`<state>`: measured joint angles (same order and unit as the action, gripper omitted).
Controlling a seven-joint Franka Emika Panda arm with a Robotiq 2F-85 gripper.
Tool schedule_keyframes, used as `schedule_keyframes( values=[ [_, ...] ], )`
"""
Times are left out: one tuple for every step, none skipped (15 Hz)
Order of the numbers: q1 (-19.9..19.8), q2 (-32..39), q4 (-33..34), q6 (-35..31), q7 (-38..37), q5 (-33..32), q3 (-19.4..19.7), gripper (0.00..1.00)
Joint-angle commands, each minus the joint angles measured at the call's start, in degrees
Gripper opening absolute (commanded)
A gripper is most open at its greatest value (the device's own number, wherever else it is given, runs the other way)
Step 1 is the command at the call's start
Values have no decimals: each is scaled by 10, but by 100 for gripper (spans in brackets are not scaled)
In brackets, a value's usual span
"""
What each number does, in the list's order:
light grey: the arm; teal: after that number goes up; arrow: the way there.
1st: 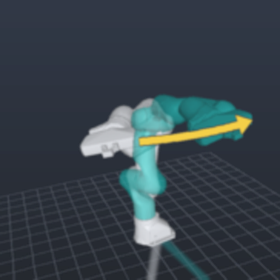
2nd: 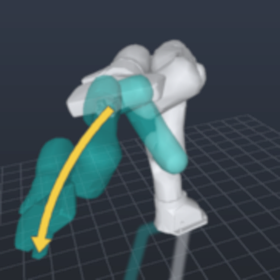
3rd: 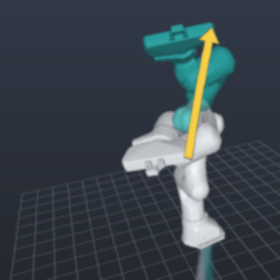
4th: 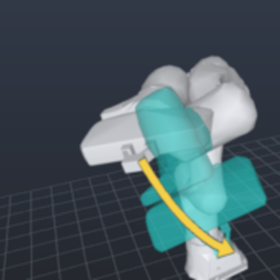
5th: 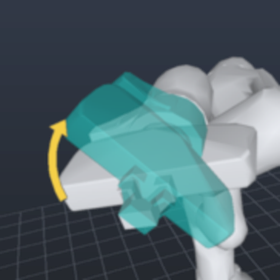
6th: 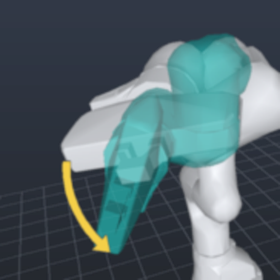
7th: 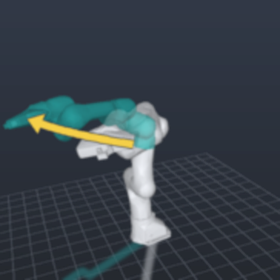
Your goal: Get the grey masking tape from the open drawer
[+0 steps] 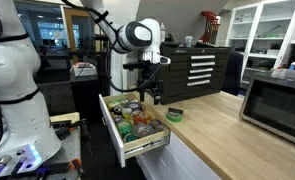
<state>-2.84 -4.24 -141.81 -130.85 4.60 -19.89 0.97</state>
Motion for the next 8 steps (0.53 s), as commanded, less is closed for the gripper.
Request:
schedule_keyframes(
  values=[
    [14, 52, 14, -40, 12, 25, -6, 100],
    [18, 66, 17, -51, 11, 25, -10, 100],
    [23, 81, 22, -63, 13, 26, -15, 100],
    [29, 99, 29, -71, 10, 21, -20, 100],
    [34, 113, 37, -78, 13, 22, -25, 100],
    [40, 129, 45, -84, 12, 18, -30, 100],
    [45, 142, 54, -88, 13, 17, -34, 100],
    [49, 154, 62, -90, 17, 19, -38, 100]
  ],
)
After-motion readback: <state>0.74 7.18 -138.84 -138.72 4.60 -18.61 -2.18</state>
